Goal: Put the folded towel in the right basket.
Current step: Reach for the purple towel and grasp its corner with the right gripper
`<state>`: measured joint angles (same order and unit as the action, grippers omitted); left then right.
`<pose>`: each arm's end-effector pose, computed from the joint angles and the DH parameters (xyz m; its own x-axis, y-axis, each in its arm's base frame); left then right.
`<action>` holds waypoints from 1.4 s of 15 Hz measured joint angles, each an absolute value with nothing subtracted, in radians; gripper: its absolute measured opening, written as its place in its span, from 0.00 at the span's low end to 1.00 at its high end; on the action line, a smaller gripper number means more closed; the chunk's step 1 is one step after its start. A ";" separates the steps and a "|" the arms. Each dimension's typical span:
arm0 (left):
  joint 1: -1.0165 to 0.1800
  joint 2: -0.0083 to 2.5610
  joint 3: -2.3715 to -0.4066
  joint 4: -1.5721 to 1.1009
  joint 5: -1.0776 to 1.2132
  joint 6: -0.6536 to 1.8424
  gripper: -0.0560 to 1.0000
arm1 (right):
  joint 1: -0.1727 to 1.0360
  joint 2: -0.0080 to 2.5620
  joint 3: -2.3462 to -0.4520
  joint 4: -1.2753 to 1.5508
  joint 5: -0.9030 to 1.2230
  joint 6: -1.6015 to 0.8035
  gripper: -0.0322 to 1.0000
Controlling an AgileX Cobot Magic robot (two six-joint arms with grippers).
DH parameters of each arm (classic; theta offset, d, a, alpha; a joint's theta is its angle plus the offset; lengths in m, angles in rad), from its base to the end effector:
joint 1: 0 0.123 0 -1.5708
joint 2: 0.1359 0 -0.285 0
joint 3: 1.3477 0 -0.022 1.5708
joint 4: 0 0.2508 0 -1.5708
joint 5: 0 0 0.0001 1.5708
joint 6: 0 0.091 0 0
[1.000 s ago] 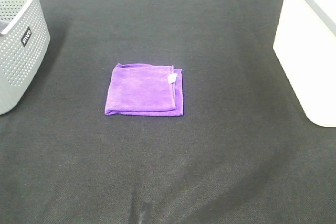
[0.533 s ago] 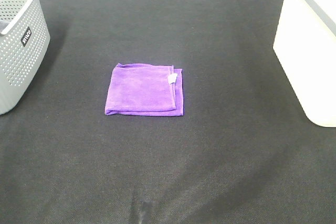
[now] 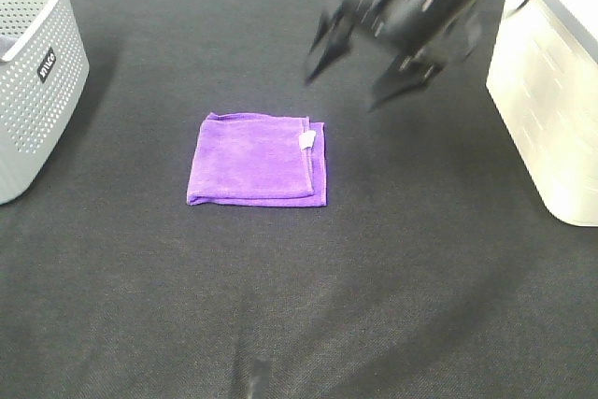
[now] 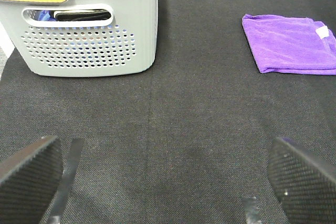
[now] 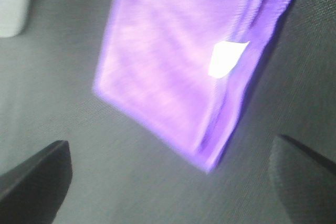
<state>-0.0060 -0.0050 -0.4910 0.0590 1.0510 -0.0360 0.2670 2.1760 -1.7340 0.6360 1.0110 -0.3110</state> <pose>-0.0042 0.0047 0.2757 -0.4500 -0.0040 -0.8930 -0.0427 0.9989 0.0171 0.4305 0.1653 0.1918 -0.9411 -0.2013 -0.2716 -0.3164 0.8075 0.4978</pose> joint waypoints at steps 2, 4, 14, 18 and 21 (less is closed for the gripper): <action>-0.006 -0.005 -0.491 0.059 1.051 -0.036 0.99 | 0.266 2.329 -1.824 0.639 1.009 -0.314 0.96; -0.006 -0.005 -0.491 0.059 1.051 -0.036 0.99 | 0.266 2.366 -1.845 0.639 1.009 -0.314 0.96; -0.006 -0.005 -0.491 0.059 1.051 -0.036 0.99 | 0.275 2.480 -1.889 0.699 0.996 -0.314 0.95; -0.006 -0.005 -0.491 0.059 1.051 -0.036 0.99 | 0.391 2.513 -1.900 0.727 0.885 -0.312 0.88; -0.006 -0.005 -0.491 0.059 1.051 -0.036 0.99 | 0.450 2.523 -1.900 0.714 0.806 -0.310 0.71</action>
<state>-0.0060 -0.0050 -0.4910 0.0590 1.0510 -0.0360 0.4500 2.5230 -1.9000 0.7140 0.8060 -0.3100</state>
